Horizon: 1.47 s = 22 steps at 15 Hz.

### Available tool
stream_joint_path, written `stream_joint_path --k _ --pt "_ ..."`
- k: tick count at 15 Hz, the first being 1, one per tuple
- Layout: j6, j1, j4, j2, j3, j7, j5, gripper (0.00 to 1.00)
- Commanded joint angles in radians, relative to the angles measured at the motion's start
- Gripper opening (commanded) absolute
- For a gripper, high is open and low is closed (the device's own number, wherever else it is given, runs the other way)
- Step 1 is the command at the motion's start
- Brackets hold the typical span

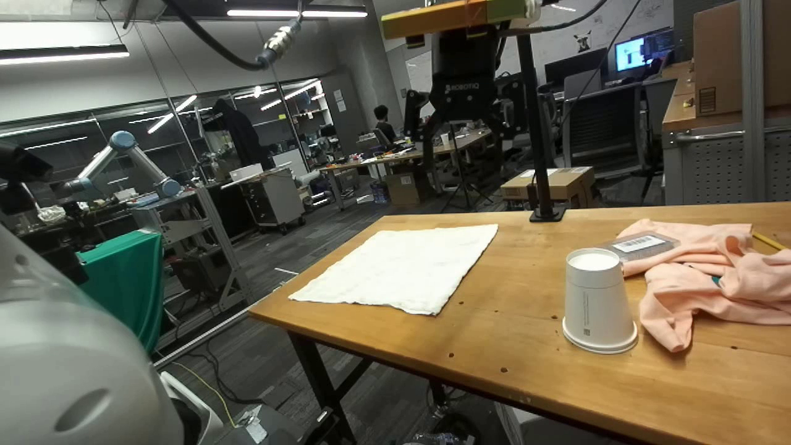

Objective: Fold the cloth

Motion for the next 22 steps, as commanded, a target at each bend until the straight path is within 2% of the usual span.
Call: stream_joint_path --k 1,19,22 --pt "-0.002 -0.030 0.002 0.002 0.028 -0.006 0.007 1.00" --pt "-0.002 -0.030 0.002 0.002 0.028 -0.006 0.007 1.00" --pt "0.030 -0.021 -0.024 -0.002 0.040 -0.023 0.008 1.00"
